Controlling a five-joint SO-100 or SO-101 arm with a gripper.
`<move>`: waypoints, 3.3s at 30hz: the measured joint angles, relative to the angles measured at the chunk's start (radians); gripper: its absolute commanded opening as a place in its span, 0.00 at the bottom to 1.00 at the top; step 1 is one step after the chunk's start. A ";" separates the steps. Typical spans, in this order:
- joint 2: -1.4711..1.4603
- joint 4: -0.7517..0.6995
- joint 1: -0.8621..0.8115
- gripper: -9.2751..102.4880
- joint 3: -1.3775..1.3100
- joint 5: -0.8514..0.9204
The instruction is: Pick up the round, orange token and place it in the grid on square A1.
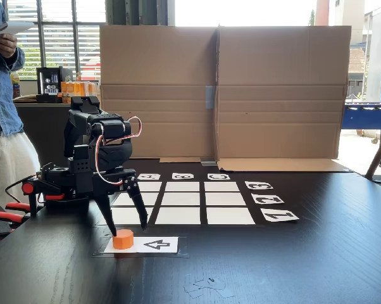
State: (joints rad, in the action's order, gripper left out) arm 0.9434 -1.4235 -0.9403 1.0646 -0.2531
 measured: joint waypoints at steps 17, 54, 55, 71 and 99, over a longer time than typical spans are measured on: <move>0.094 -0.038 -0.037 0.29 0.064 0.000; 0.014 0.011 -0.048 0.30 0.077 0.006; 0.014 0.011 -0.048 0.30 0.077 0.006; -0.008 0.023 -0.043 0.22 0.077 0.011; 0.333 -0.101 -0.014 0.20 0.163 0.015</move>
State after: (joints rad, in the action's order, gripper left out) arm 1.2763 -1.5248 -0.9541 1.2272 -0.2378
